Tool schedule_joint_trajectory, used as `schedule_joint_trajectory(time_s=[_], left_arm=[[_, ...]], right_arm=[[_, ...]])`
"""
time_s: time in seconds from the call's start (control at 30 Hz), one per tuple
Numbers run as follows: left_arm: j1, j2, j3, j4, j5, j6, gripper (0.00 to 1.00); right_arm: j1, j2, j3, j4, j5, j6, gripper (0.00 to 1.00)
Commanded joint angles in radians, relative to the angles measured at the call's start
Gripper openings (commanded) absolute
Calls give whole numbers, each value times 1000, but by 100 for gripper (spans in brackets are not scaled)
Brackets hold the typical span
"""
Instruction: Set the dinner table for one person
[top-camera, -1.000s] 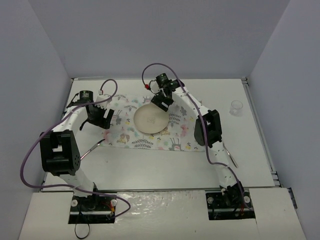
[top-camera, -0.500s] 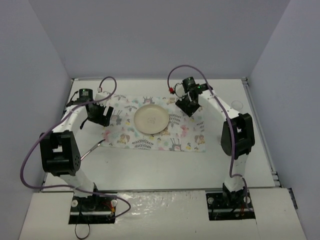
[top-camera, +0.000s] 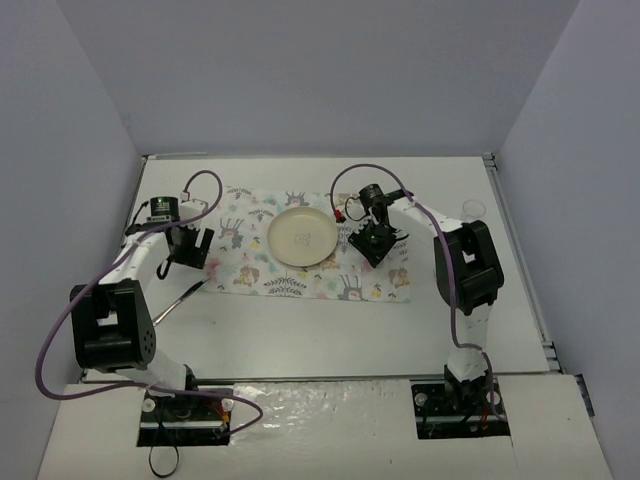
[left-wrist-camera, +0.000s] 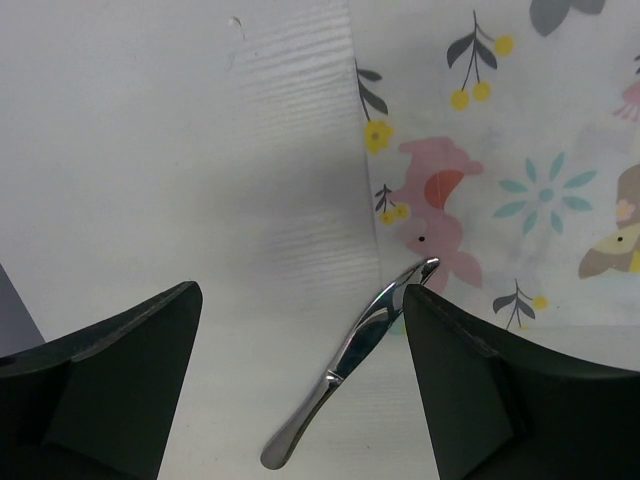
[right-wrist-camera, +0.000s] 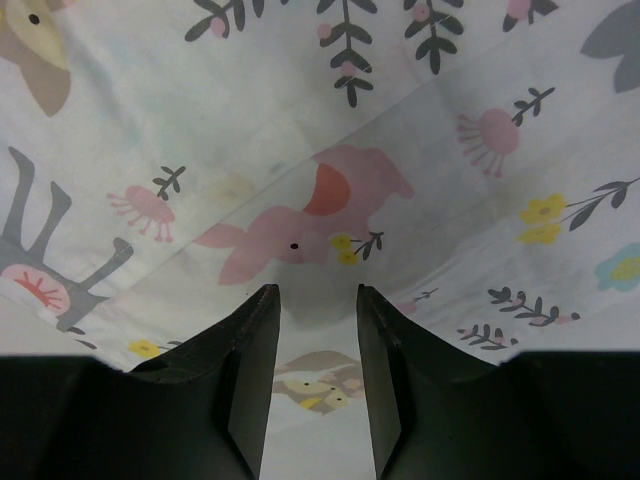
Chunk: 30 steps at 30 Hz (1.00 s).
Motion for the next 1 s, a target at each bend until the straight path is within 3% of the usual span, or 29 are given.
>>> schedule_joint_trajectory(time_s=[0.0,0.3,0.47,0.67,0.97], left_arm=[[12,-48,-39,114,-21,-13,79],[16,14,-7,119,2,-32,79],[15,-12,-27,154,-1,-30,79],[16,-62,26,90,-7,-3,79],[17,-129,61,95,-11,-46,80]], right_arm=[[-7,37,-20,6,26,7,33],[-50,78,-107,41,124,21,31],[-78,44,-95,54,117,16,47],[-114,-71,-92,68,101,9,59],[-185,-328,33,134,191,75,62]])
